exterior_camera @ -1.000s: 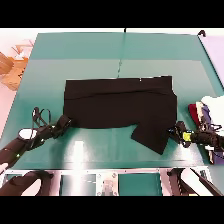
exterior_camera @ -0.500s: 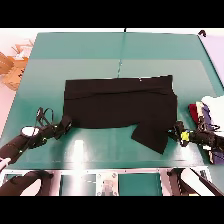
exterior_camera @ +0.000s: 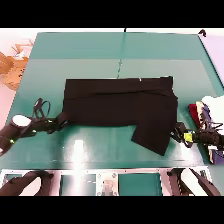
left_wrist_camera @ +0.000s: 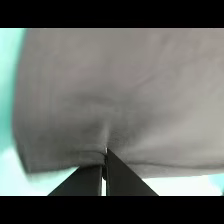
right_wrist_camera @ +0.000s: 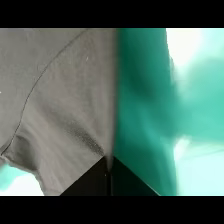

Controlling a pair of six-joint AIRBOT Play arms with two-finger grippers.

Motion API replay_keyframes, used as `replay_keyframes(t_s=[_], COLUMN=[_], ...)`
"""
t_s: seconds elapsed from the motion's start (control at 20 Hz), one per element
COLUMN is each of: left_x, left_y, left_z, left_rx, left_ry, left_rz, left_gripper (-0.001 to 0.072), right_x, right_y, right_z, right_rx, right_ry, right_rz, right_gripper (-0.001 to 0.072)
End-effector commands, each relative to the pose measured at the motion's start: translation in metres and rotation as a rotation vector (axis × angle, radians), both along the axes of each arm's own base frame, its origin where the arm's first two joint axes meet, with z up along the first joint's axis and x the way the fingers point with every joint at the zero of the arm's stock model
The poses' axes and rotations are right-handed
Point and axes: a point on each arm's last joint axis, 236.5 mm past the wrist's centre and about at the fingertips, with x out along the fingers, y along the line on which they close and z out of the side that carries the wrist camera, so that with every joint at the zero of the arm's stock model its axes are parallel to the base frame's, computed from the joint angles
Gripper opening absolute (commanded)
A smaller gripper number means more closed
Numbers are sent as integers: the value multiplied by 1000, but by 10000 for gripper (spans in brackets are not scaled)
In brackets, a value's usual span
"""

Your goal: Fold the shirts.

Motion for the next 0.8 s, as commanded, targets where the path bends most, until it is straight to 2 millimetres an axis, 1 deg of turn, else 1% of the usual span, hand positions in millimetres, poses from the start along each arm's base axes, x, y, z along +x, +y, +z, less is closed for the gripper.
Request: replay_keyframes(t_s=[0.0, 0.1, 0.15, 0.2, 0.3, 0.4, 0.5, 0.6, 0.7, 0.75], left_x=[-23, -21, -18, -10, 8, 25, 43, 62, 88, 101], left_y=[41, 41, 41, 41, 41, 32, 21, 8, 6, 8], left_z=[12, 26, 33, 41, 58, 72, 73, 68, 64, 62], left_rx=[123, 134, 132, 133, 130, 87, 83, 88, 88, 85], left_ry=[124, 123, 113, 90, 28, -25, -47, -53, -56, -54], left_rz=[-114, -158, -164, -163, -145, -148, -181, -208, -184, -165], left_gripper=[23, 23, 23, 23, 23, 23, 23, 23, 22, 23], right_x=[-19, -18, -12, -3, 21, 40, 60, 89, 124, 139], right_y=[-10, -8, -9, -10, -15, -18, -23, -22, -20, -20], right_z=[9, 24, 36, 49, 80, 102, 112, 119, 122, 120], right_rx=[-89, -91, -96, -101, -104, -94, -98, -73, -47, -41], right_ry=[43, 20, -9, -45, -139, -204, -227, -268, -308, -312], right_rz=[-1, 2, 6, 6, -9, -17, -9, -1, 10, 19], right_gripper=[15, 15, 16, 16, 16, 16, 16, 16, 17, 17])
